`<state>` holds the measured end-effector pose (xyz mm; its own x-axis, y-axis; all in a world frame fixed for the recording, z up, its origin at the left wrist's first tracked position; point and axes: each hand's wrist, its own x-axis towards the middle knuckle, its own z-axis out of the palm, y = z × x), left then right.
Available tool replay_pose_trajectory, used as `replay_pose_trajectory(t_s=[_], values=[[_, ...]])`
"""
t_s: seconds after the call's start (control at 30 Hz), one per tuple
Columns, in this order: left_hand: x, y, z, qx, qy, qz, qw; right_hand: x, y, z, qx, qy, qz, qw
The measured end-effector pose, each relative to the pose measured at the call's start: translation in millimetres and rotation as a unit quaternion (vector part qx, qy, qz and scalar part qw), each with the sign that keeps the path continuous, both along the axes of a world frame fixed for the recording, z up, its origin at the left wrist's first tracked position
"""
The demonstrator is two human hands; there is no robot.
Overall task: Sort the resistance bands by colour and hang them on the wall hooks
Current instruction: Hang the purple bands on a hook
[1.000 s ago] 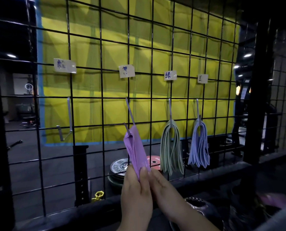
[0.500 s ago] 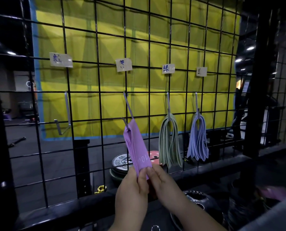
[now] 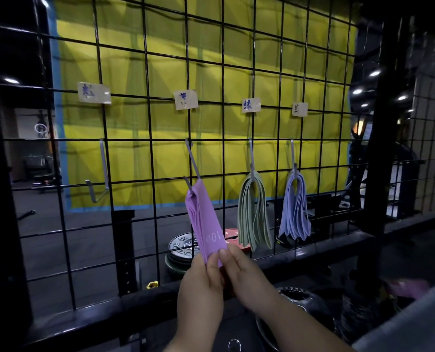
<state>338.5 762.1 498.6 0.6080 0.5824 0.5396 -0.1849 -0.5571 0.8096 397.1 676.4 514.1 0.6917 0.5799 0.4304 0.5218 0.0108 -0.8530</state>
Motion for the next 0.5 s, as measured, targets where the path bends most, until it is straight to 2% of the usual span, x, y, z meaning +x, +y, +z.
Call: replay_pose_trajectory(t_s=[0.23,0.37,0.5], values=[[1,-7,-7,-0.057,-0.026,-0.028,0.998,4,-5,-6,-0.008,0.044,0.015,0.999],[8,-14,-14,-0.064,-0.033,-0.023,0.997,1,-17,-15,0.003,0.069,0.005,0.998],[13,-31,-25,-0.097,-0.031,-0.06,0.993,-3,-34,-26,0.005,0.092,-0.022,0.995]])
